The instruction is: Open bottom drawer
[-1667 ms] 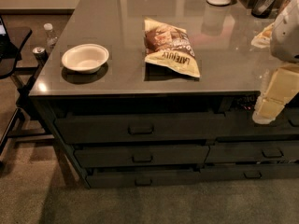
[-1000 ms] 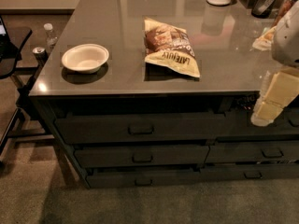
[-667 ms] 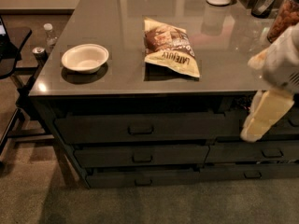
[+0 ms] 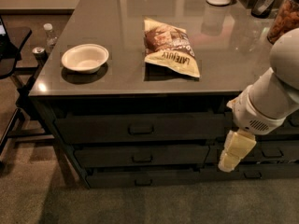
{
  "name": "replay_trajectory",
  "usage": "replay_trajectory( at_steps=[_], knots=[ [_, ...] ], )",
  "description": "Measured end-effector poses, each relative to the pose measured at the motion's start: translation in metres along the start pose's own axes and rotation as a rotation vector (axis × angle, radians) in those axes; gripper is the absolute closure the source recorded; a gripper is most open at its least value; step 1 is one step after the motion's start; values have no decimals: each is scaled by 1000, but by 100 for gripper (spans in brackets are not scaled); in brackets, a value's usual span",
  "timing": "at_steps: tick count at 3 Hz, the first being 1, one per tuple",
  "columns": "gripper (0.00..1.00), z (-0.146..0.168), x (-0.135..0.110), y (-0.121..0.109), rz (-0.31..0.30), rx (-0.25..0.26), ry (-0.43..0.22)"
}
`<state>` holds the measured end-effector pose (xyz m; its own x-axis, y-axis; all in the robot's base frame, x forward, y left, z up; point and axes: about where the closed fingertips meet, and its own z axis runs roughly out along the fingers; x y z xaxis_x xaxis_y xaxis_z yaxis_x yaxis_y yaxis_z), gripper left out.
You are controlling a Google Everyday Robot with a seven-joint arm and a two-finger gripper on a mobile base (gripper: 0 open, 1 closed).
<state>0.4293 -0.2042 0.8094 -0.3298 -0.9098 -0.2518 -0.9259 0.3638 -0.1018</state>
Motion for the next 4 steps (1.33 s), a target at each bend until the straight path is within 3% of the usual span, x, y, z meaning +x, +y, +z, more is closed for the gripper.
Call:
replay_trajectory(
  at_steps=[1,2,4],
  knots=[
    [0,0,0,0,0,0,0],
    [0,34,3,20,24,-49,-5],
    [0,138,1,74,0,-138,42]
  ],
)
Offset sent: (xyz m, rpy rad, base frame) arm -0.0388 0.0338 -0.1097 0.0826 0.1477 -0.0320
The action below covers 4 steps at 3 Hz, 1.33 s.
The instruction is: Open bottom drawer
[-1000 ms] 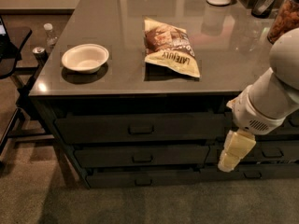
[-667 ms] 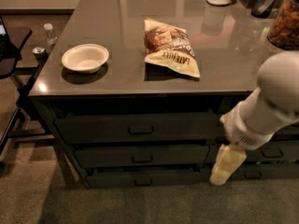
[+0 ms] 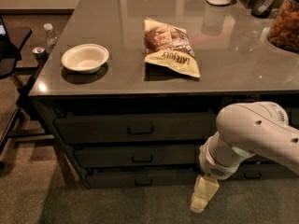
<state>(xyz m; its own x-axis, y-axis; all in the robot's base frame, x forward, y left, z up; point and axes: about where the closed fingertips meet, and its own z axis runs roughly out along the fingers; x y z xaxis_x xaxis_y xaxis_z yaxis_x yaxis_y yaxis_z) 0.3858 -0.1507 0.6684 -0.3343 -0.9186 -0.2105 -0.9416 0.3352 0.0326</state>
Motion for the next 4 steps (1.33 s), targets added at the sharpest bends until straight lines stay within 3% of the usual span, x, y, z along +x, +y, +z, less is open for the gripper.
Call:
replay_trajectory(
  at_steps=[1,3,4],
  knots=[
    [0,0,0,0,0,0,0],
    [0,87,-13,42,-10,-147,-55],
    [0,128,-26,52,-16,-213,-80]
  ],
)
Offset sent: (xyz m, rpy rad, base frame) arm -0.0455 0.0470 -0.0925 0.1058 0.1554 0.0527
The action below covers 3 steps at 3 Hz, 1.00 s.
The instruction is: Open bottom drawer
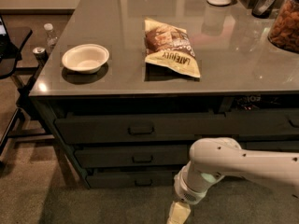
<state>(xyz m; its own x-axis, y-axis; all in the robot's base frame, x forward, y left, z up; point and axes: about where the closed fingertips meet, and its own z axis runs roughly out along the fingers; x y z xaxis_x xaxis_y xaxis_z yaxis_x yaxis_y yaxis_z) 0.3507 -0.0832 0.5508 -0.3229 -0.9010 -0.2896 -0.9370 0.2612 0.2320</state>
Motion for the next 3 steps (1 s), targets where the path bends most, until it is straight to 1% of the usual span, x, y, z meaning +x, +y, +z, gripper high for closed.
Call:
replay_trajectory(
  at_steps=[2,3],
  knots=[
    [0,7,2,2,9,-21,-12],
    [0,45,2,5,34,-53,-33]
  ],
)
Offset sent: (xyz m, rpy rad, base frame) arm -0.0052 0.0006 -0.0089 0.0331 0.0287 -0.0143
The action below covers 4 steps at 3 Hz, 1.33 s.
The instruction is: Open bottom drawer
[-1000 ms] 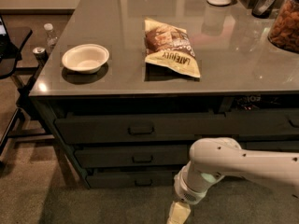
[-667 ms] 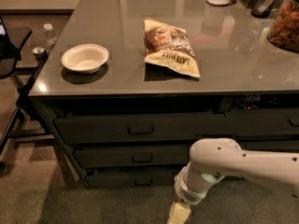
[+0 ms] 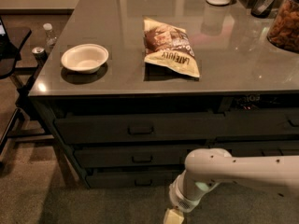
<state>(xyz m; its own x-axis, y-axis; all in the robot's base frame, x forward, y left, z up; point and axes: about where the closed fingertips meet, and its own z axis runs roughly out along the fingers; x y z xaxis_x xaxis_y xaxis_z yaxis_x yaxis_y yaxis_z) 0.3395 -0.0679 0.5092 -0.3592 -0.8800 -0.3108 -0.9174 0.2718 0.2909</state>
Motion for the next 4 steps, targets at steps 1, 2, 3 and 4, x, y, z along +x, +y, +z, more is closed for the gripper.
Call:
replay_trajectory(
  at_steps=[1,2,3,4],
  knots=[
    [0,81,-7,-23,23,-39,-41],
    [0,82,-7,-23,23,-42,-41],
    [0,108,-14,-36,6,-52,-43],
    [0,170,-38,-67,-45,-82,-38]
  ],
)
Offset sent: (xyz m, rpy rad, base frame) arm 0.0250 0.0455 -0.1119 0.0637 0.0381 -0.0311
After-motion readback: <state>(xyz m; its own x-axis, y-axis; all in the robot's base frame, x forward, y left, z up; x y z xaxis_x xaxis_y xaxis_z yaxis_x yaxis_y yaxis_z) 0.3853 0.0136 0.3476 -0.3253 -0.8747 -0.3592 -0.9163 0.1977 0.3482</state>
